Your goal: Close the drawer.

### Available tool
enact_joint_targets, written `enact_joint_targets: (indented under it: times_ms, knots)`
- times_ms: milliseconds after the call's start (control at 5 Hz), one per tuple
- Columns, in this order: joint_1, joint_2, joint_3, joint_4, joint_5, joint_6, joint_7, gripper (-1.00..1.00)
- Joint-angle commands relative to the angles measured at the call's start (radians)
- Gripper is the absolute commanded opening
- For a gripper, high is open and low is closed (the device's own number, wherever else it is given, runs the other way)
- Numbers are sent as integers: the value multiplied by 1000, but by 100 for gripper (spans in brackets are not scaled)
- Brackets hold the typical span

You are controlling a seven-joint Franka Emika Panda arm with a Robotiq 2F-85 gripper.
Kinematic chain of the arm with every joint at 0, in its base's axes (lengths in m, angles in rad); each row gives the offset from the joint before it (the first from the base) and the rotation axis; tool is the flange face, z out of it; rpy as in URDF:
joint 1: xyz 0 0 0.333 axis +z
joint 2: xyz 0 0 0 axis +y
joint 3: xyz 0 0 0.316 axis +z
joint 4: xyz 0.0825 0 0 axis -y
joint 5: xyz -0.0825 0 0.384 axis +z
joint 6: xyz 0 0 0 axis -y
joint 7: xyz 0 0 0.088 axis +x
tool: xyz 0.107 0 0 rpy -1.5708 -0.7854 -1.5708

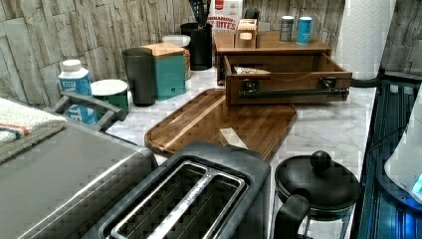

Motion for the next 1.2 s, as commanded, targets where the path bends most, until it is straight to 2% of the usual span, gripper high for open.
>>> enact_joint_targets:
  times_ms: [200,400,800,1000,1200]
  knots:
    - [-16,8,-12,0,6,41,0,-100]
    - [-8,-23,-1,-71,-17,104,-71,-100]
    - [-2,-120,36,-273,96,219,-431,-100]
    - [30,-170,41,-392,116,333,-620,-100]
    - [56,-217,61,-490,17,382,-691,-100]
